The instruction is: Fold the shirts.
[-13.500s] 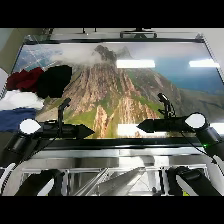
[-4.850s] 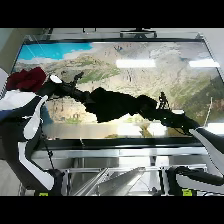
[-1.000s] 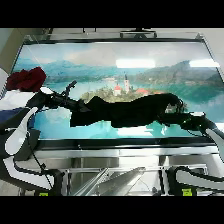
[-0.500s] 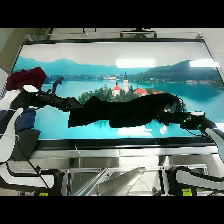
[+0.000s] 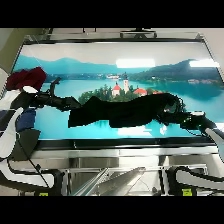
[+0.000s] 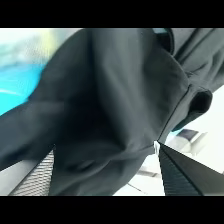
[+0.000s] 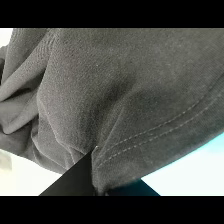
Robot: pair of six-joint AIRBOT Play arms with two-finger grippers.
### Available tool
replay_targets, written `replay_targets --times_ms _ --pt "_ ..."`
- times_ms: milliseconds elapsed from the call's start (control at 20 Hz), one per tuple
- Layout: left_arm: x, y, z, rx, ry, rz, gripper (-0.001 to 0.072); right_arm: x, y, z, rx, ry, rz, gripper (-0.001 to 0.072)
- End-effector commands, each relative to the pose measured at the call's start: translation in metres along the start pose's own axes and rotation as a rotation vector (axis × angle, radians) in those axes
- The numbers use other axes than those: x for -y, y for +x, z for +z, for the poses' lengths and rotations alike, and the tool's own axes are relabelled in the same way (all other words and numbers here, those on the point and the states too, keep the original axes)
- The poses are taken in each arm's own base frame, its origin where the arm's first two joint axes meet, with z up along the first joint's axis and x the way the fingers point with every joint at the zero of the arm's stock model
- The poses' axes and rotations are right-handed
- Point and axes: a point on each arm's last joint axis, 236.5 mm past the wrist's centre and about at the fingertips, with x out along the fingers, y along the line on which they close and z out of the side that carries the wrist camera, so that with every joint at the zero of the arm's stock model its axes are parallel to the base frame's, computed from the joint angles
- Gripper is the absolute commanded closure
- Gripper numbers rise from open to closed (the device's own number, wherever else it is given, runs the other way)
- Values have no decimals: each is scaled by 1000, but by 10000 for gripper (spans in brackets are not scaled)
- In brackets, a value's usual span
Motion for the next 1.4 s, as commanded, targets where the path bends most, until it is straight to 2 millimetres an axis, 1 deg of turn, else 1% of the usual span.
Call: replay_targets --times_ms 0,50,100,150,200,250,350,400,450,500,550,600,650,700,800,850,900,950,1000,1050,1100,1150,1200,1250,1300,1350 --pt "19 29 -2 -31 87 -81 4 0 0 0 -2 -1 1 692" --pt "24 33 -11 -70 104 -88 15 -1 0 0 -2 0 2 692" --pt "26 32 -21 -112 112 -96 17 -1 0 -1 -5 0 4 692" --pt "30 31 -29 -148 114 -114 144 -2 0 -2 -9 0 8 692" --pt "32 26 -36 -175 110 -133 471 -3 0 -4 -16 -1 14 692" --pt "33 22 -39 -184 106 -150 710 -6 0 -6 -28 -1 24 692" --pt "28 15 -31 -143 86 -139 710 -11 -1 -11 -49 -2 43 692" --pt "32 10 -22 -102 78 -157 709 -14 -2 -13 -55 -7 53 692" --pt "43 3 -13 -55 70 -195 709 -21 -5 -15 -61 -18 69 692" --pt "57 -7 -5 -11 77 -240 709 -34 -12 -17 -70 -42 101 693" --pt "76 -21 3 39 100 -293 709 -56 -25 -18 -77 -70 163 693" --pt "101 -43 11 99 133 -360 709 -85 -42 -16 -68 -103 249 693" --pt "127 -67 15 157 181 -423 710 -122 -70 -10 -31 -156 353 693" --pt "154 -96 17 214 238 -474 709 -158 -102 -1 34 -223 447 693" --pt "207 -157 13 320 393 -525 709 -239 -190 19 263 -405 624 693" --pt "235 -188 9 385 479 -535 709 -277 -237 22 400 -500 696 692" --pt "268 -221 3 465 583 -536 708 -315 -288 18 553 -611 759 692" --pt "298 -250 -6 536 681 -527 685 -345 -329 6 680 -709 794 692" --pt "328 -274 -18 589 764 -495 684 -371 -361 -10 791 -793 799 692" --pt "352 -291 -32 629 843 -440 683 -391 -381 -28 879 -876 762 692" --pt "376 -306 -47 668 927 -379 682 -407 -392 -45 943 -950 714 692" --pt "396 -317 -60 710 992 -316 683 -420 -396 -63 970 -1010 692 691" --pt "410 -326 -67 755 1037 -245 682 -430 -396 -78 977 -1054 685 692" --pt "419 -334 -69 809 1068 -153 682 -434 -392 -89 977 -1084 668 692" --pt "420 -341 -66 853 1077 -56 682 -430 -383 -87 971 -1088 606 692" --pt "415 -348 -59 888 1067 52 682 -418 -372 -75 958 -1052 511 692"
